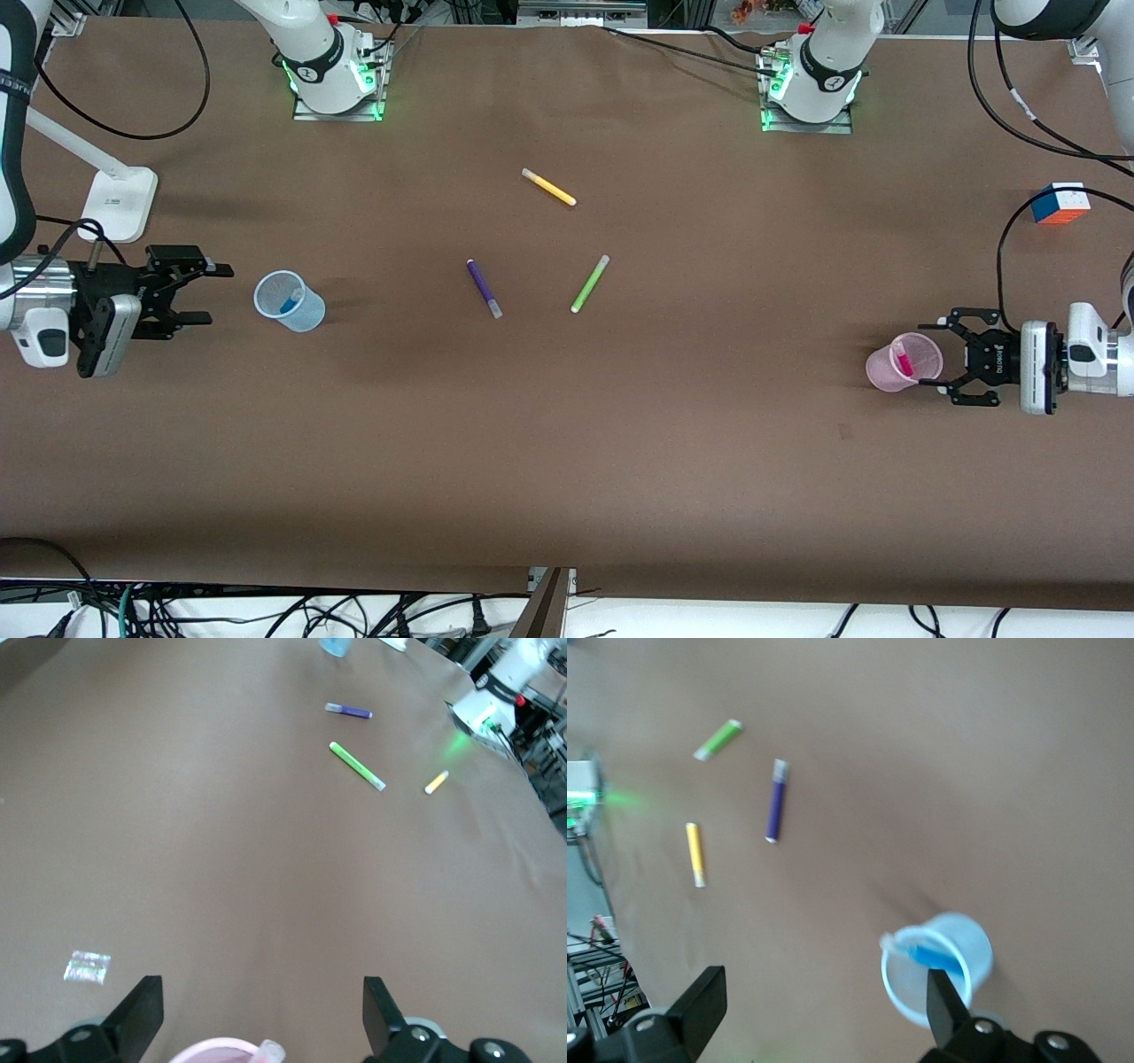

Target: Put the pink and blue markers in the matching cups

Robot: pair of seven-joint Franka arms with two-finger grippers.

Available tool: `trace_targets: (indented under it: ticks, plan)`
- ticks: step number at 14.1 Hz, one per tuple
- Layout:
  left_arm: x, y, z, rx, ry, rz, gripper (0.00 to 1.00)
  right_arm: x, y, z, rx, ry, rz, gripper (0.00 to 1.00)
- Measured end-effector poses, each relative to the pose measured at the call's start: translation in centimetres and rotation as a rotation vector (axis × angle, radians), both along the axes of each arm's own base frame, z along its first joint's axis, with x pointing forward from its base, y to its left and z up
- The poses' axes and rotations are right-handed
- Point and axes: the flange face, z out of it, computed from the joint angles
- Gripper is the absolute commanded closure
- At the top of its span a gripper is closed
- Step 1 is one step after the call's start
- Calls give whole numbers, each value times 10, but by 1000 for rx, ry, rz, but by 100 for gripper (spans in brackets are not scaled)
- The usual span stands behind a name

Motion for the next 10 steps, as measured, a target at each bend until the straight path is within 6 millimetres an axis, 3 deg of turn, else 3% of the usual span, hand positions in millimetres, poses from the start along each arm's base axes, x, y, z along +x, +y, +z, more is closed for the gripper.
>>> trace_targets:
  ticks: [3,5,8,10]
  plan:
    - [-2,-8,61,164,112,101,0,2,26,10,-186,86,-104,0]
    - [-7,-26,111,298,178,188,0,1,42,22,-306,133,-225,0]
    - [-17,-88,189,546,244,337,0,-10,77,59,-464,144,-383,0]
    - [-29,-138,231,702,270,473,0,-24,79,93,-518,106,-420,0]
